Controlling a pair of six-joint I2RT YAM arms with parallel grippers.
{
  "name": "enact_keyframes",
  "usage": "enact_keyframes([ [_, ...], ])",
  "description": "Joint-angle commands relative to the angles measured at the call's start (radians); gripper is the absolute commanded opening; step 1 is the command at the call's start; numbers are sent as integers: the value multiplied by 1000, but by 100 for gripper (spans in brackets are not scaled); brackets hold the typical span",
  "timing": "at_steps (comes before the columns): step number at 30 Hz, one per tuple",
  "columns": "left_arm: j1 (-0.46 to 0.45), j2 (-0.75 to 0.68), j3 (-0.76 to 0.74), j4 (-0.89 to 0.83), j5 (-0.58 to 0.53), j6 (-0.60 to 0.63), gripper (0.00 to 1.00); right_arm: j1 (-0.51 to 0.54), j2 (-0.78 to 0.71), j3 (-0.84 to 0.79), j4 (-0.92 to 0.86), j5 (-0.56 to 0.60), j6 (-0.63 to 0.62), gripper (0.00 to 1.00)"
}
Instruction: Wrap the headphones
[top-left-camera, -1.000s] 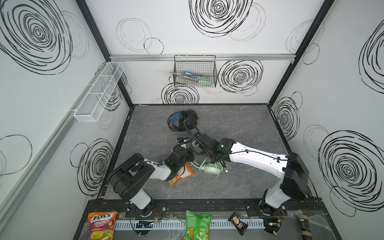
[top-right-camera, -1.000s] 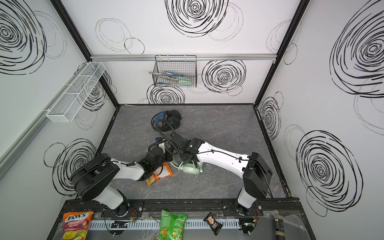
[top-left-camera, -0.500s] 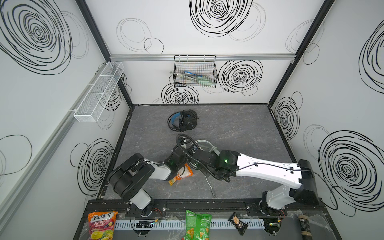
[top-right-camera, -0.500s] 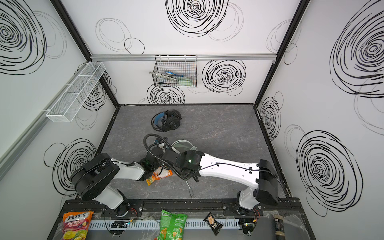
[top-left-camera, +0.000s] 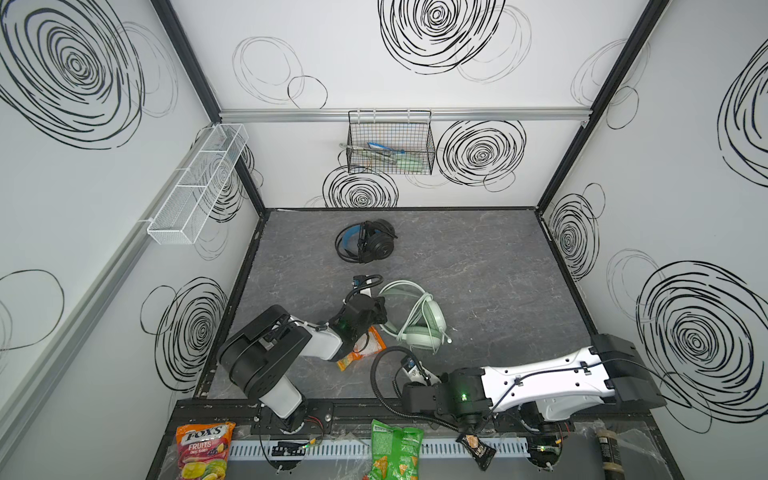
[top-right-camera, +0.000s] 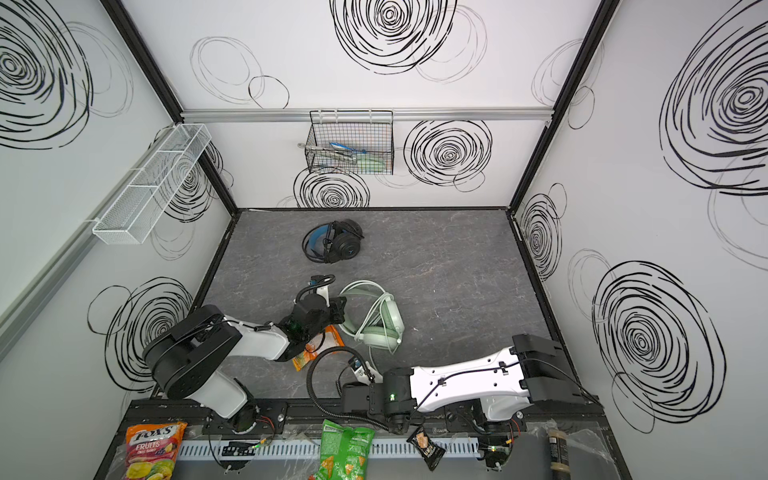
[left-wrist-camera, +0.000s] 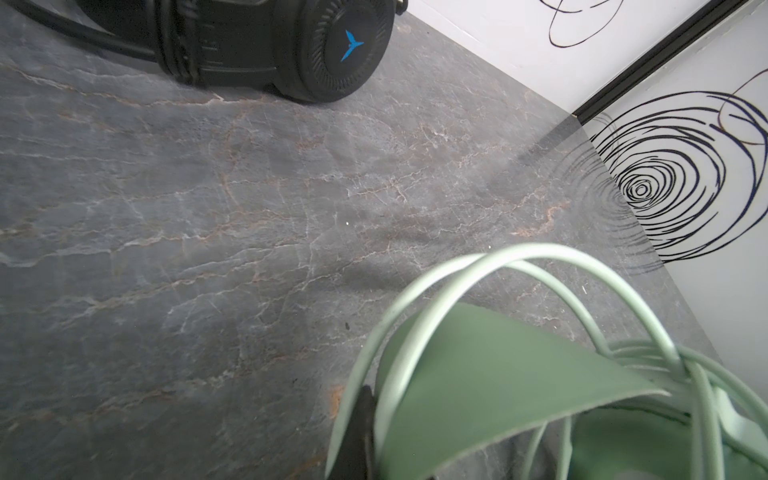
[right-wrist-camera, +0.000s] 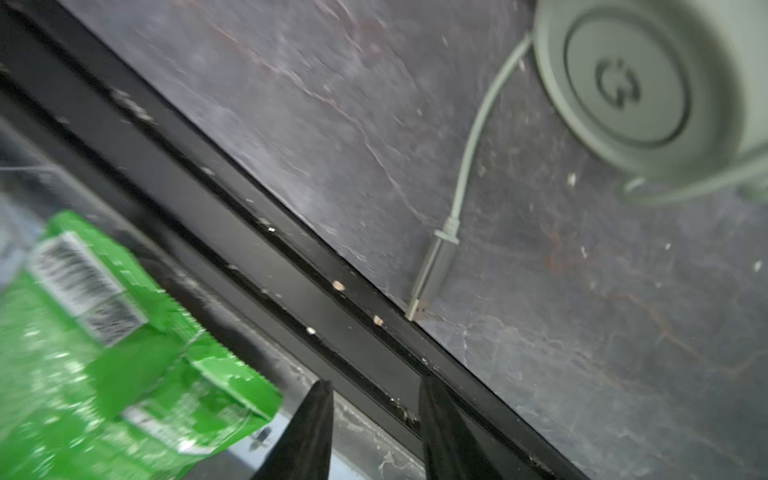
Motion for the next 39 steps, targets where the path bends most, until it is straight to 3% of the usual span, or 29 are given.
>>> enact_keyframes([
  [1, 9, 9, 13, 51, 9, -15, 0, -14, 2, -43, 75, 37, 101, 42],
  [11, 9, 7, 6, 63, 12, -17, 0, -135, 44, -131, 269, -1, 6, 46],
  [18, 10, 3, 2, 68, 18, -17, 0, -197, 65, -184, 342, -35, -35, 42],
  [33, 15, 1, -6, 79, 18, -20, 0, -178, 103, -155, 303, -43, -50, 2],
  [39, 12, 1, -8, 81, 17, -17, 0, -151, 134, 24, 183, -8, -142, 0],
])
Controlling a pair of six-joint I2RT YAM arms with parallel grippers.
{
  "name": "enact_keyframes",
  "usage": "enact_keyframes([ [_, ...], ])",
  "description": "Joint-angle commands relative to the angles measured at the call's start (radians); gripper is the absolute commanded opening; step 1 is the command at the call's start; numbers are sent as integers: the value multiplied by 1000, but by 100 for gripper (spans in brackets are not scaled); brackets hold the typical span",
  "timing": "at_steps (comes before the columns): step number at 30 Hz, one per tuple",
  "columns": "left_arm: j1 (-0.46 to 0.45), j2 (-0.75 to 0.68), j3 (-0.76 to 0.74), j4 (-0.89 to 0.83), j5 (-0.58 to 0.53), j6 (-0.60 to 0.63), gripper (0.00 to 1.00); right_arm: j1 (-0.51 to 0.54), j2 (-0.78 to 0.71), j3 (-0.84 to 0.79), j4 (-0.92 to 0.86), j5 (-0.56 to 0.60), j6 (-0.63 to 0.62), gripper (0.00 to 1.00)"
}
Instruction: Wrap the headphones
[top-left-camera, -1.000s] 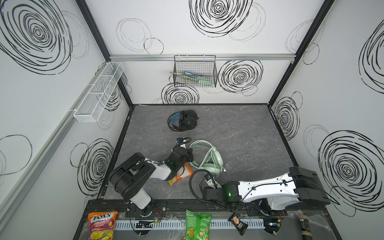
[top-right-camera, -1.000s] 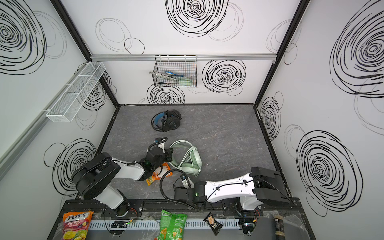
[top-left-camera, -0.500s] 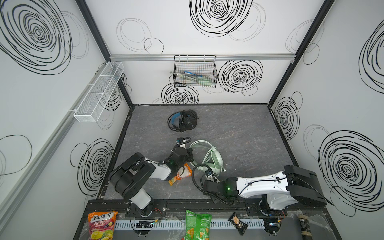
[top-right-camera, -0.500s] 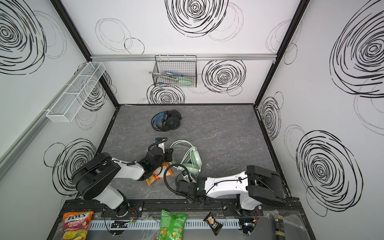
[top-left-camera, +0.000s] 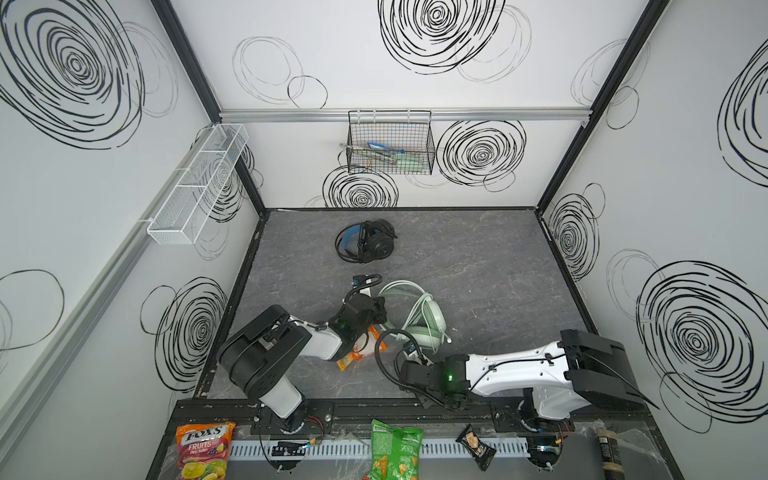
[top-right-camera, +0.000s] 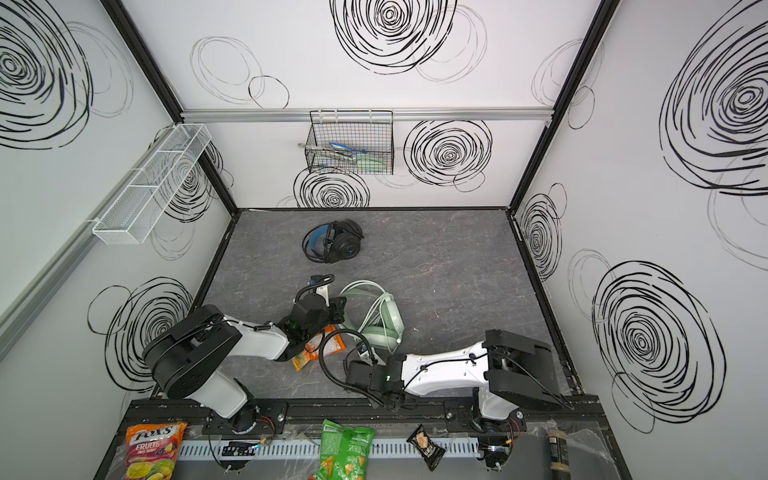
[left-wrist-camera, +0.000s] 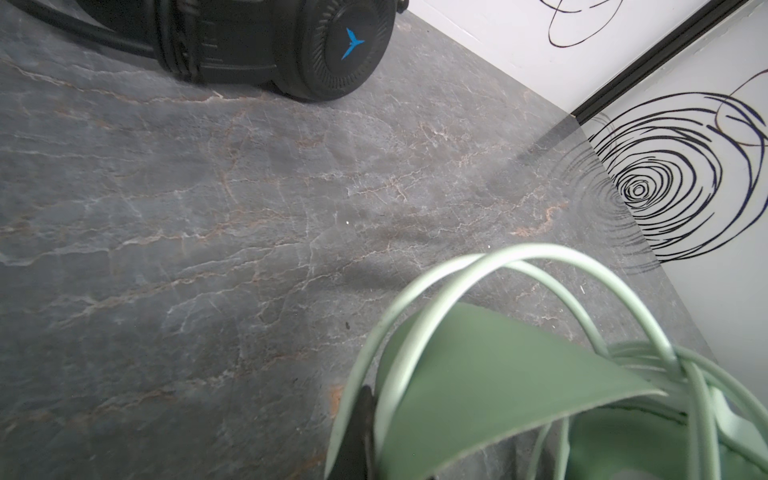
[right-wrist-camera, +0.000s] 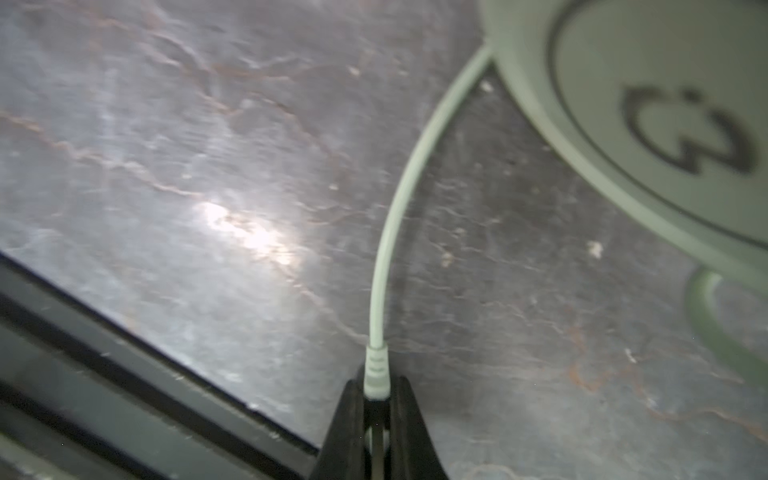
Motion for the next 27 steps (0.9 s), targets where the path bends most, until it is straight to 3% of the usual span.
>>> enact_keyframes([
  [1, 6, 1, -6, 79, 4, -13, 0, 16, 18, 117, -89, 19, -70, 0],
  [8, -1, -2, -6, 79, 4, -4, 0, -24, 54, 294, -198, 65, -193, 0],
  [20, -10, 2, -1, 79, 14, 12, 0, -243, -39, 357, -289, 122, -396, 0],
  [27, -20, 8, 16, 60, 17, 31, 0, -297, 24, 446, -323, 157, -509, 0],
])
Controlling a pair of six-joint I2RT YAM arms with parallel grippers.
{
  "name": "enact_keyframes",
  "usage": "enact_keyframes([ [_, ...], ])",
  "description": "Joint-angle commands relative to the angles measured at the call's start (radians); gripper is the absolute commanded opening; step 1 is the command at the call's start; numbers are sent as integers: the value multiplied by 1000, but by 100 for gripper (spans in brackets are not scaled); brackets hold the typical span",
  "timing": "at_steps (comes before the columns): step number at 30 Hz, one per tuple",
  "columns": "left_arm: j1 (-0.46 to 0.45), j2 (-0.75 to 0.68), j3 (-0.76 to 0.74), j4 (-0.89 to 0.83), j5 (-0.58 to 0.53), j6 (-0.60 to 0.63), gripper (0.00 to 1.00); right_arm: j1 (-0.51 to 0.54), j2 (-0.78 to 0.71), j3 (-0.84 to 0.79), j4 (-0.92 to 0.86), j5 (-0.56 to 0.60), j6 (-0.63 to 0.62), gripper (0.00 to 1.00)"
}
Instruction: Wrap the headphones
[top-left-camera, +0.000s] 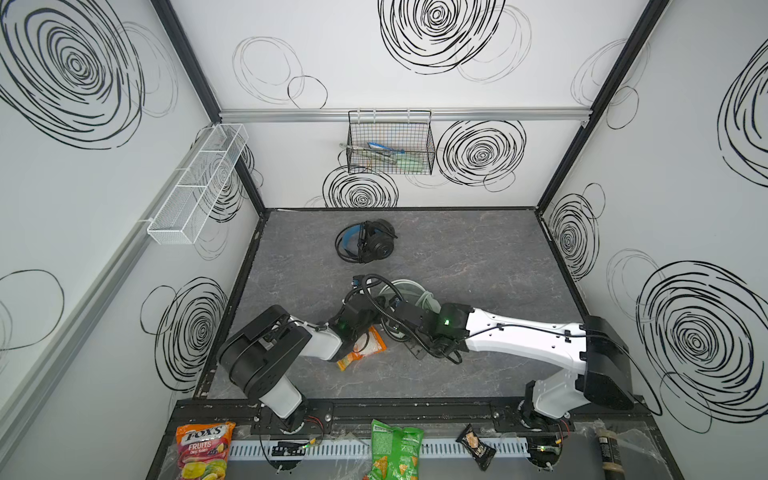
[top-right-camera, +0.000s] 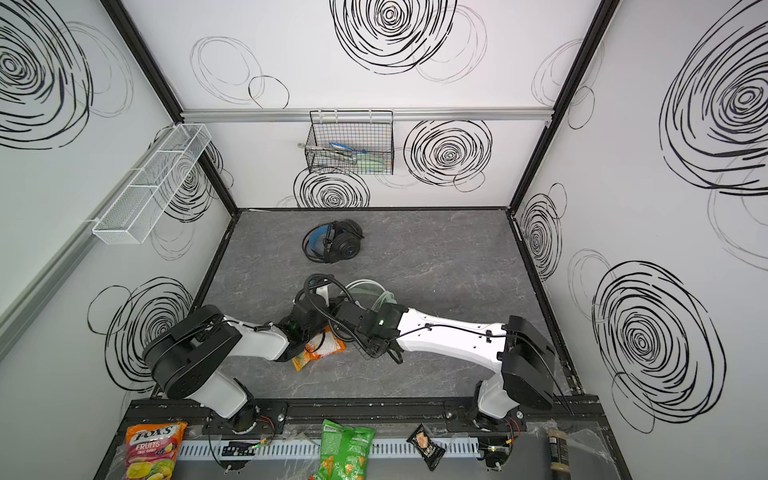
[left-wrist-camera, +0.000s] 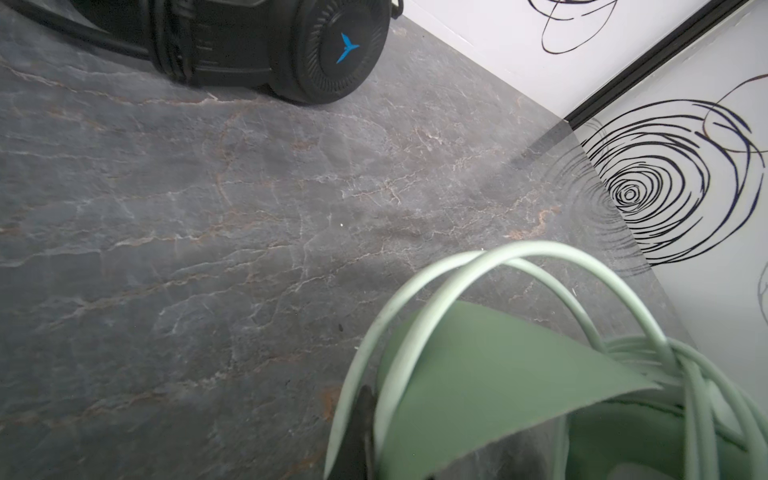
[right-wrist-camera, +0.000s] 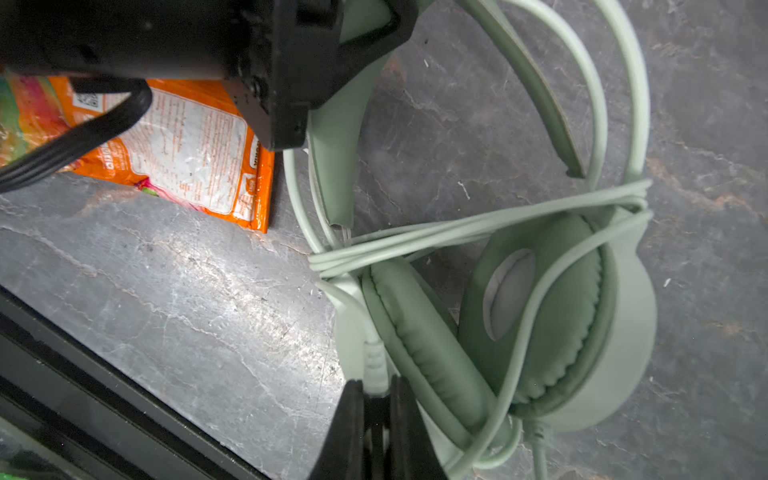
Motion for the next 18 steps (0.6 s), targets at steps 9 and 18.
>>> enact_keyframes([
  [9, -20, 9, 21, 36, 8, 41, 0, -101, 101, 102, -76, 127, -107, 0],
  [18, -23, 16, 26, 41, 32, 53, 0, -168, 162, 140, -107, 203, -175, 0],
])
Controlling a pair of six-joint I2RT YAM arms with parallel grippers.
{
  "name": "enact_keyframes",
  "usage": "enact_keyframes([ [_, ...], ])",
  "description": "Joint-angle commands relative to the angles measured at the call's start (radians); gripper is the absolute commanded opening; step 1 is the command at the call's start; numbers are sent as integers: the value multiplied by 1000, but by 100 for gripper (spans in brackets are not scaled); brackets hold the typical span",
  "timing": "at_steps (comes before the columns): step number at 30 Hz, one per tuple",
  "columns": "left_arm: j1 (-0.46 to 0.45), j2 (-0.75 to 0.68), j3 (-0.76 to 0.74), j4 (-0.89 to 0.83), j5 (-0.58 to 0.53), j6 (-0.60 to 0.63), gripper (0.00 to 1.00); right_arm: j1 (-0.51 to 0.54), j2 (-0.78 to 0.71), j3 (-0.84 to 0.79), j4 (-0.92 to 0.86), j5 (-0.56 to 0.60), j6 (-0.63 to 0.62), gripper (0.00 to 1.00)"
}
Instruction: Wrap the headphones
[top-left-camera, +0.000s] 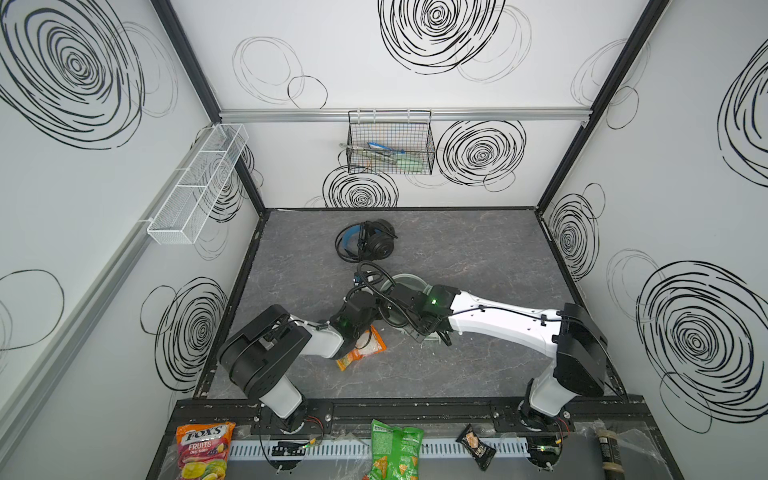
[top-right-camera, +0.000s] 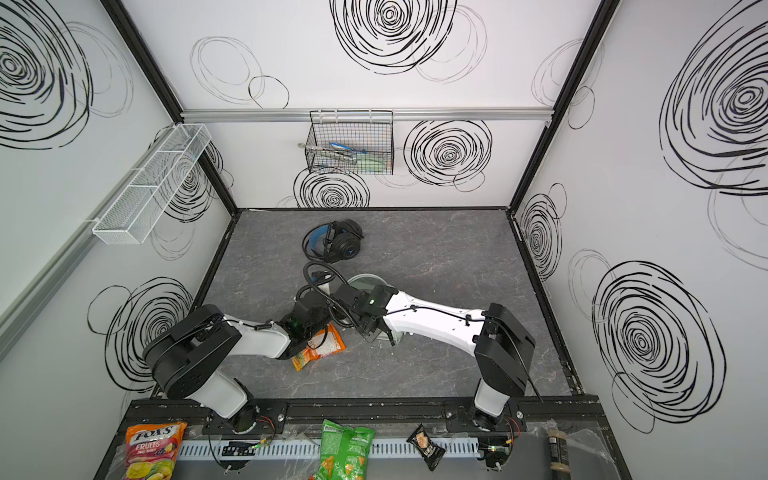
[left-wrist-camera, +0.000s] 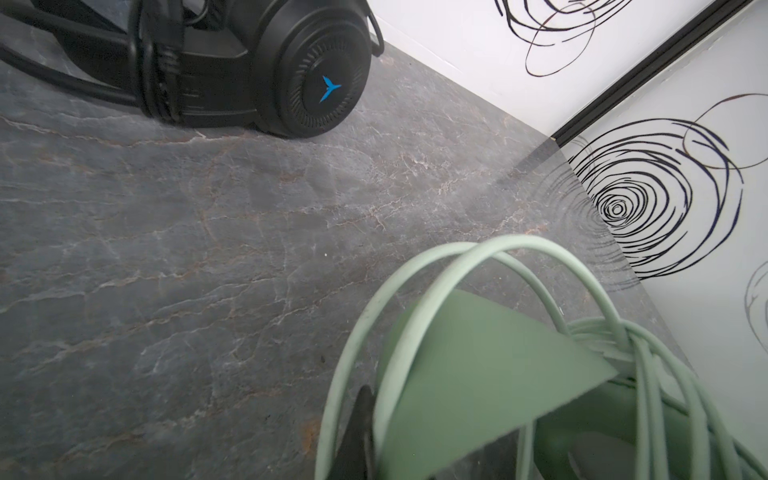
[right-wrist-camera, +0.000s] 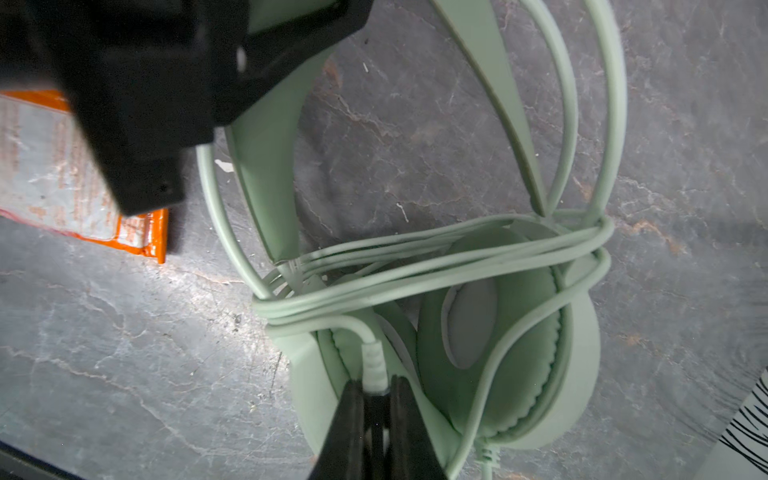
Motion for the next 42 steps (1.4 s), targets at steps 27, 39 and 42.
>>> enact_keyframes([
  [27, -12, 42, 21, 20, 115, 51, 0, -131, 161, 189, -81, 313, -150, 17],
  [39, -12, 54, 28, 22, 139, 56, 0, -169, 172, 151, 7, 286, -170, 28],
  [42, -11, 58, 31, 22, 147, 56, 0, -172, 170, 159, 20, 289, -173, 31],
])
